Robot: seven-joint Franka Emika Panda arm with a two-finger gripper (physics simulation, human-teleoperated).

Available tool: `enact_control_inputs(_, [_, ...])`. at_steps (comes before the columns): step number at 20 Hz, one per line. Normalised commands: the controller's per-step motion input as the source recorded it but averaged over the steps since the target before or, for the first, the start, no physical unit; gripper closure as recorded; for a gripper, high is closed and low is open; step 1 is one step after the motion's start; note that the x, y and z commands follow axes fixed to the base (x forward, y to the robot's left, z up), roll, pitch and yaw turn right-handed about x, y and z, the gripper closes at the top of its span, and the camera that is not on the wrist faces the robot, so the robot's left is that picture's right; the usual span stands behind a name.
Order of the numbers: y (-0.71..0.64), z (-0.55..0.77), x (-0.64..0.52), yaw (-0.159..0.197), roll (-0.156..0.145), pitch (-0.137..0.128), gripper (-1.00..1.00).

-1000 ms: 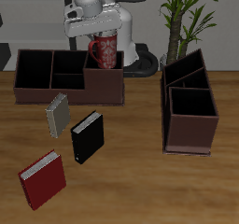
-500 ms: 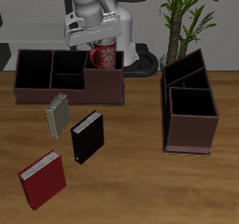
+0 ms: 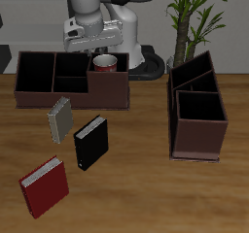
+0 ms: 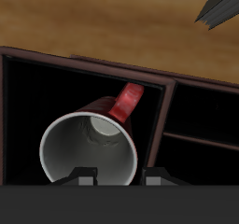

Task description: Place the red mug into the back desk caddy's right compartment and place the black book into the left desk caddy's right compartment

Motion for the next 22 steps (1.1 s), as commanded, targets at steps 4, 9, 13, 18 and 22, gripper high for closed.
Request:
enact_control_inputs(4, [0.05, 0.12, 0.05, -0.022, -0.011, 0.002, -1.00])
enact_control_inputs(9, [0.14, 0.22, 0.08, -0.004, 0.007, -0.045, -1.00])
enact_control_inputs(13, [0.10, 0.27, 0.33, -0.034, -0.028, -0.052, -1.00])
enact_control_inputs(18, [0.04, 0.25, 0.45, -0.013, -0.073, -0.075, -1.00])
enact_control_inputs(22, [0.11, 0.25, 0.41, -0.009, -0.066, -0.086, -1.00])
